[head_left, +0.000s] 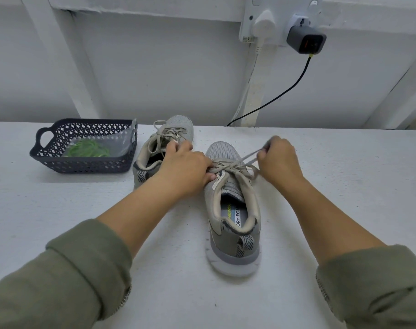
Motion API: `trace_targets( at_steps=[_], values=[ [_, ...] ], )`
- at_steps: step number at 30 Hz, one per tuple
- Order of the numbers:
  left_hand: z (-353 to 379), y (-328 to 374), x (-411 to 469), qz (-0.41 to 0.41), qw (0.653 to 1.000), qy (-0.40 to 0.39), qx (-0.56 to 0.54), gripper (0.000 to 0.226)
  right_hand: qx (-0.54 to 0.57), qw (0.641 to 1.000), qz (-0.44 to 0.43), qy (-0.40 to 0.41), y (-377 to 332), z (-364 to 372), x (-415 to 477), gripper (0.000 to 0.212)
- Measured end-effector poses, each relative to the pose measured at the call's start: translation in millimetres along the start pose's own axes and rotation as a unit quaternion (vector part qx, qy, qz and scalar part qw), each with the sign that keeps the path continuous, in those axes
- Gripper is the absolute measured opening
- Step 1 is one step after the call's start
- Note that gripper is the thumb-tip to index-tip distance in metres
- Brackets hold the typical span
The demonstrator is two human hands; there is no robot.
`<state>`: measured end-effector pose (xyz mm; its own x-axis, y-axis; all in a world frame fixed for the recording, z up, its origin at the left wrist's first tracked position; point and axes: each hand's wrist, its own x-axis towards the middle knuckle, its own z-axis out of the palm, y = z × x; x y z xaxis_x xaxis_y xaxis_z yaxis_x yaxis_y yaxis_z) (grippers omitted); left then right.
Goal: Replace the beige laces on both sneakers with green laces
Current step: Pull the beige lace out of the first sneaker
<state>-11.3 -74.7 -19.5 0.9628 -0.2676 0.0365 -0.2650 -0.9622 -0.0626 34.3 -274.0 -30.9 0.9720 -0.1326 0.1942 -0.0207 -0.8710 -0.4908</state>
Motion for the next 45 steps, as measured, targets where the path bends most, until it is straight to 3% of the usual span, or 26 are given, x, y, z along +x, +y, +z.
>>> trace_targets(
  at_steps=[2, 4, 6, 8, 11, 15, 18, 21, 23, 24, 26, 28, 30, 35, 39, 42, 45],
  values=[
    [0, 0, -1, 0.000, 1.000, 0.001, 0.004, 0.040, -0.108, 0.992, 0.052, -0.049, 2, -2, -5, 0.024],
    [0, 0, -1, 0.001, 1.000, 0.002, 0.007, 0.040, -0.178, 0.982, 0.003, -0.061, -3, -4, -10, 0.041],
    [0, 0, -1, 0.001, 1.000, 0.002, 0.003, 0.040, -0.140, 0.980, -0.128, -0.062, -10, -6, -12, 0.042],
    [1, 0, -1, 0.001, 1.000, 0.006, 0.002, 0.039, -0.085, 0.964, -0.225, -0.110, -15, -8, -11, 0.030],
    [1, 0, -1, 0.002, 1.000, 0.010, 0.010, 0.040, -0.082, 0.951, -0.254, -0.156, -15, -6, -8, 0.018],
    [2, -1, -2, 0.000, 1.000, 0.010, 0.009, 0.041, -0.094, 0.945, -0.288, -0.120, -15, -2, -8, 0.016],
    [2, -1, -1, 0.000, 1.000, 0.009, 0.005, 0.040, -0.164, 0.955, -0.237, -0.063, -13, -4, -4, 0.020],
    [2, 0, -1, -0.002, 1.000, 0.007, -0.001, 0.041, -0.291, 0.953, -0.056, -0.055, -3, -11, -2, 0.025],
    [2, -1, -1, -0.001, 1.000, 0.007, -0.003, 0.041, -0.317, 0.945, 0.011, -0.080, 0, -15, -5, 0.032],
    [2, -1, -1, -0.001, 1.000, 0.007, -0.003, 0.041, -0.310, 0.947, -0.006, -0.080, -1, -15, -5, 0.037],
    [3, -1, 0, -0.002, 1.000, 0.007, -0.003, 0.041, -0.224, 0.962, -0.129, -0.085, -5, -12, -5, 0.045],
    [3, -1, 0, -0.003, 1.000, 0.008, -0.003, 0.041, -0.087, 0.960, -0.231, -0.130, -13, -12, -7, 0.036],
    [4, 0, 0, -0.004, 1.000, 0.008, 0.000, 0.041, -0.065, 0.951, -0.264, -0.150, -18, -8, -8, 0.021],
    [5, -1, -1, -0.005, 1.000, 0.012, -0.004, 0.041, -0.130, 0.946, -0.259, -0.142, -19, 2, -7, 0.020],
    [4, 1, -2, -0.006, 1.000, 0.017, 0.000, 0.041, -0.283, 0.952, -0.105, -0.059, -3, -6, -1, 0.027],
    [4, 1, -2, -0.006, 1.000, 0.017, -0.002, 0.041, -0.311, 0.948, -0.013, -0.070, 2, -9, -6, 0.035],
    [4, 1, -2, -0.009, 1.000, 0.013, 0.000, 0.041, -0.202, 0.964, -0.154, -0.085, -4, -4, -8, 0.037]
  ],
)
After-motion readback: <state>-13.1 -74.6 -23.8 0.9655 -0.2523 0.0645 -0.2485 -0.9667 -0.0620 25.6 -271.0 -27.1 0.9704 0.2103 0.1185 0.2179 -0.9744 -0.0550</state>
